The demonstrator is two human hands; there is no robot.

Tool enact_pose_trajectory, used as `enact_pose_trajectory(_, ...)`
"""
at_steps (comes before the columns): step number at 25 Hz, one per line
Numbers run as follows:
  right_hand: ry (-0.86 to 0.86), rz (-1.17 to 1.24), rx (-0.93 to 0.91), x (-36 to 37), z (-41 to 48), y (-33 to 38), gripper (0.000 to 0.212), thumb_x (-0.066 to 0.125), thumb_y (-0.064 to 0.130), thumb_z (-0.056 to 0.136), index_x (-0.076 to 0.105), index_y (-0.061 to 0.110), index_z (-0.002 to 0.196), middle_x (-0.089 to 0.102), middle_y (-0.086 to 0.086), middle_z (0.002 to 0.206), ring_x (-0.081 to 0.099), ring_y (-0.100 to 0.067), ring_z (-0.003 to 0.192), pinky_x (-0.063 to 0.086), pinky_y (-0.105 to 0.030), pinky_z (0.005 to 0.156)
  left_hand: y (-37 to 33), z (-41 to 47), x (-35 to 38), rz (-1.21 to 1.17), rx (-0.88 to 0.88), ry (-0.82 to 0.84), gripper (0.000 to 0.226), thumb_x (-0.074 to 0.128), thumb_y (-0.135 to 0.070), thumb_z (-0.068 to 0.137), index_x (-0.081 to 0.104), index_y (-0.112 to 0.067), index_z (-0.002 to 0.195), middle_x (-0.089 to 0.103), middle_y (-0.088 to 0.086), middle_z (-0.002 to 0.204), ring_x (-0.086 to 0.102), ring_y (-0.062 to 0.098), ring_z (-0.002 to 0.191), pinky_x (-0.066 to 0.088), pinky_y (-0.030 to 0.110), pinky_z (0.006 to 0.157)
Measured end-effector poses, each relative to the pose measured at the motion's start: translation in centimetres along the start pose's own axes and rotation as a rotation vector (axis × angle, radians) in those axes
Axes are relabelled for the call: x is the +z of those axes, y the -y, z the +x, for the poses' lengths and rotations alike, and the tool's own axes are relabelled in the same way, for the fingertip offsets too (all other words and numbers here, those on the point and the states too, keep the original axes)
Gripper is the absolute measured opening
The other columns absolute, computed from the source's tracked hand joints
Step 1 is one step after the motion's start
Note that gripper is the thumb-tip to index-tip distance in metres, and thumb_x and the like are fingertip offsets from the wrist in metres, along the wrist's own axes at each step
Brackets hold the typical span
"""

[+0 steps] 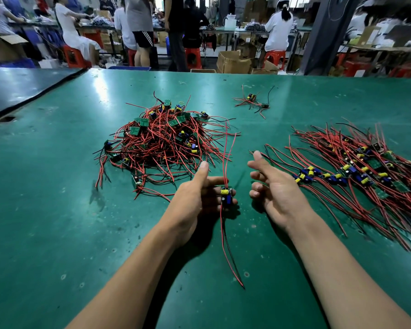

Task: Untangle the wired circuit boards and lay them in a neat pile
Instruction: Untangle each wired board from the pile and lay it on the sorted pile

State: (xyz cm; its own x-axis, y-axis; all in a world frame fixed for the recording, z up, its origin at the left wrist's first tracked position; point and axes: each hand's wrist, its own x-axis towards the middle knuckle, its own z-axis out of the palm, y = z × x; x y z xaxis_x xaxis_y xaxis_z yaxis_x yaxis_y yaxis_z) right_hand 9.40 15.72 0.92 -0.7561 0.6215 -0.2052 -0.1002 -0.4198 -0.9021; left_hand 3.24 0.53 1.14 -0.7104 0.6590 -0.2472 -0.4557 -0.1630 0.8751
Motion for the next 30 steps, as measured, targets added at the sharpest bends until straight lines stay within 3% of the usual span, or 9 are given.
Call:
enact_pose_trajectory(4,0.103,-0.377,-0.145,1.0,-1.5,-1.1,0.031,0.085,0.045,0.07,0.067,0.022,0.083,0.056,0.001,0.073,0.048,-0.01,0.052,0.038,-0.025,0.048,0.2,0.3,-0.2,-0.023,0.008,0.016,0.063,0.031,-0.059,0.097,0.059,-0.008,0.121,0.073,0.019,0.098,0.071,0.025,0.08,0.059,0.029,0.067)
enact_pose_trajectory(9,0.04,-0.93,-0.469,2.0,-1.8,-2.9,0.025,0.081,0.02,0.077,0.065,0.023,0.097,0.067,-0.001,0.095,0.057,-0.011,0.067,0.049,-0.024,0.07,0.7,0.5,-0.1,0.067,0.066,-0.018,0.037,0.041,-0.051,0.099,0.062,-0.026,0.116,0.074,0.007,0.098,0.071,0.021,0.091,0.055,0.036,0.088)
enact_pose_trajectory(12,-0.039,-1.013,-0.503,0.8,-1.1,-2.2,0.014,0.076,0.02,0.083,0.07,0.021,0.095,0.069,-0.005,0.096,0.064,-0.02,0.084,0.052,-0.034,0.084,1.1,0.3,0.0,0.477,0.31,-0.08,0.023,0.056,-0.027,0.098,0.064,-0.018,0.118,0.072,0.002,0.103,0.071,0.013,0.086,0.057,0.027,0.083)
enact_pose_trajectory(15,-0.218,-1.385,-0.492,-0.8,-0.6,-1.4,0.024,0.073,0.028,0.085,0.07,0.023,0.108,0.064,-0.006,0.111,0.057,-0.027,0.105,0.046,-0.038,0.094,1.2,-0.3,-0.4,1.021,0.586,-0.231,0.019,0.065,-0.021,0.09,0.07,-0.016,0.108,0.068,-0.008,0.09,0.059,0.002,0.067,0.049,0.016,0.078)
enact_pose_trajectory(17,-0.261,-1.369,-0.579,-0.8,-0.7,-1.3,0.031,0.074,0.027,0.084,0.068,0.021,0.114,0.061,-0.006,0.112,0.054,-0.026,0.107,0.045,-0.038,0.096,0.9,-0.7,-0.5,1.196,0.626,-0.294,0.016,0.064,-0.021,0.087,0.069,-0.017,0.101,0.064,-0.004,0.088,0.056,0.011,0.073,0.049,0.03,0.079)
enact_pose_trajectory(20,0.006,-1.149,-0.705,1.0,-1.4,-2.2,0.02,0.074,0.023,0.085,0.073,0.017,0.105,0.064,0.0,0.098,0.058,-0.013,0.085,0.048,-0.028,0.088,-0.1,-1.2,-0.8,1.346,0.577,-0.501,0.017,0.06,-0.021,0.081,0.065,-0.018,0.096,0.054,0.002,0.093,0.056,0.026,0.086,0.05,0.039,0.073)
enact_pose_trajectory(23,0.207,-1.218,-0.599,1.7,-1.5,-3.8,0.023,0.072,0.029,0.087,0.074,0.02,0.107,0.065,0.001,0.102,0.058,-0.013,0.094,0.043,-0.025,0.09,-1.1,-1.0,-2.4,1.45,0.444,-0.677,0.023,0.058,-0.024,0.08,0.063,-0.017,0.102,0.053,0.006,0.102,0.052,0.029,0.098,0.049,0.041,0.078)
enact_pose_trajectory(26,0.071,-1.387,-0.542,0.5,-0.5,-3.7,0.03,0.067,0.038,0.09,0.071,0.027,0.117,0.062,0.002,0.119,0.049,-0.023,0.115,0.038,-0.034,0.099,-1.3,-0.5,-3.7,1.509,0.272,-0.689,0.026,0.053,-0.028,0.087,0.061,-0.014,0.107,0.055,0.01,0.11,0.051,0.032,0.105,0.05,0.044,0.085)
enact_pose_trajectory(30,-0.186,-1.524,-0.423,-1.5,0.8,-2.4,0.047,0.059,0.05,0.092,0.059,0.03,0.134,0.051,0.003,0.143,0.036,-0.025,0.132,0.028,-0.038,0.103,-0.8,-0.3,-3.5,1.492,0.319,-0.588,0.021,0.052,-0.029,0.09,0.063,-0.013,0.096,0.058,0.007,0.098,0.057,0.031,0.095,0.052,0.04,0.078)
